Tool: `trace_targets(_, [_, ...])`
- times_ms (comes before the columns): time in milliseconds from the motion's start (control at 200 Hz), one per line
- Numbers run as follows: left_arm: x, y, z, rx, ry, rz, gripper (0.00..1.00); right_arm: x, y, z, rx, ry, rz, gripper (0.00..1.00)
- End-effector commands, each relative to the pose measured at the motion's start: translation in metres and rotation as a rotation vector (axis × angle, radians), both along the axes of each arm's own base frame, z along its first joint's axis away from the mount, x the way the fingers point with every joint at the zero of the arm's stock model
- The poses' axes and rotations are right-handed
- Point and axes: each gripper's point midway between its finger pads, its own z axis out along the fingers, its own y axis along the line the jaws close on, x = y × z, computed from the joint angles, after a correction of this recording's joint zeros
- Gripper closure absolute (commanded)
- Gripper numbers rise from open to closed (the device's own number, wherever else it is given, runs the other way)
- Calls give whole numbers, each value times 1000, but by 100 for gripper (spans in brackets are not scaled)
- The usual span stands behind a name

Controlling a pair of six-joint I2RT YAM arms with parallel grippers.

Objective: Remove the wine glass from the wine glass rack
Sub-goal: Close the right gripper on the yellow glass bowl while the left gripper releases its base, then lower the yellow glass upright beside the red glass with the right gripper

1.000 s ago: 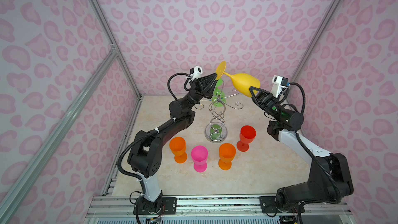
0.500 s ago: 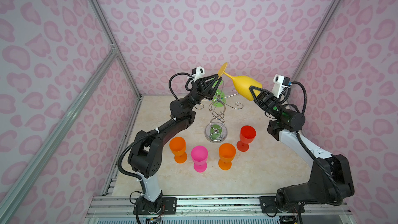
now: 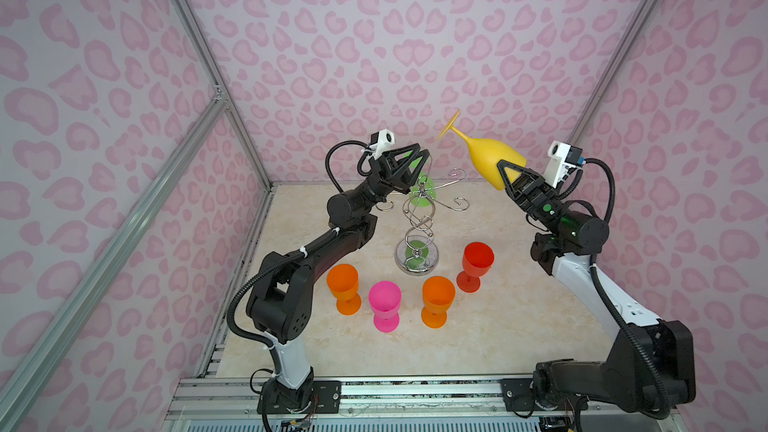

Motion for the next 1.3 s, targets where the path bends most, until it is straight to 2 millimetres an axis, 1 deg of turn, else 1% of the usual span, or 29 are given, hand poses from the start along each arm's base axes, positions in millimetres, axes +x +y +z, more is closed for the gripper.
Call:
trace_targets(0, [-18,5,11,-3,-11,-66,65,18,-3,-15,-109,67,-113,94])
trace_targets(45, [-21,5,12,5,-30,-58,65,24,-7,-21,-161,108,-180,94])
trace_targets(60, [-22,5,13,9,-37,-56,61,26,-9,-24,-182,121,-204,95])
trace_targets(85, [-23,5,14,14,-48,-50,60,28,-11,-27,-222,136,-248,95])
trace_targets(90, [-24,5,14,15,-51,-50,60,31,-12,-32,-228,174,-248,95])
trace_targets(135, [-26,5,15,26,-70,-38,59,35,-18,-41,-307,216,-332,95])
trace_targets(200, [-29,6,18,44,-101,-18,58,35,-30,-48,-407,258,-452,96])
trace_targets(300, [-30,4,17,101,-136,12,56,35,-50,-57,-524,325,-588,96])
trace_targets(345, [-29,4,17,127,-151,30,56,34,-57,-58,-571,344,-628,96])
trace_targets(495, [-30,10,20,186,-203,84,55,38,-79,-77,-706,477,-734,96])
trace_targets(620, [-31,18,24,248,-241,142,52,47,-93,-97,-794,579,-779,96])
trace_targets(670, [-32,22,25,277,-259,169,51,52,-95,-108,-837,618,-775,96])
trace_targets(690, [-33,22,24,291,-266,177,50,54,-96,-116,-857,641,-769,96])
trace_targets(700, [-34,23,25,296,-270,182,50,55,-96,-109,-856,632,-773,96])
trace_targets(715, [-34,24,25,304,-272,188,50,56,-96,-110,-866,635,-772,96])
trace_targets(840, [-40,32,26,368,-315,243,49,69,-95,-136,-961,707,-731,96])
trace_targets(1045, [-39,46,22,450,-319,336,48,86,-86,-193,-1190,823,-647,98])
trace_targets(1130, [-39,50,22,472,-325,360,48,90,-83,-217,-1287,865,-615,99])
trace_targets(1140, [-37,50,14,483,-308,357,47,90,-83,-219,-1297,868,-612,99])
trace_targets(1160, [-36,50,11,489,-302,358,47,91,-82,-226,-1322,878,-606,99])
trace_targets(1295, [-39,56,11,510,-308,387,47,94,-79,-260,-1473,928,-571,100])
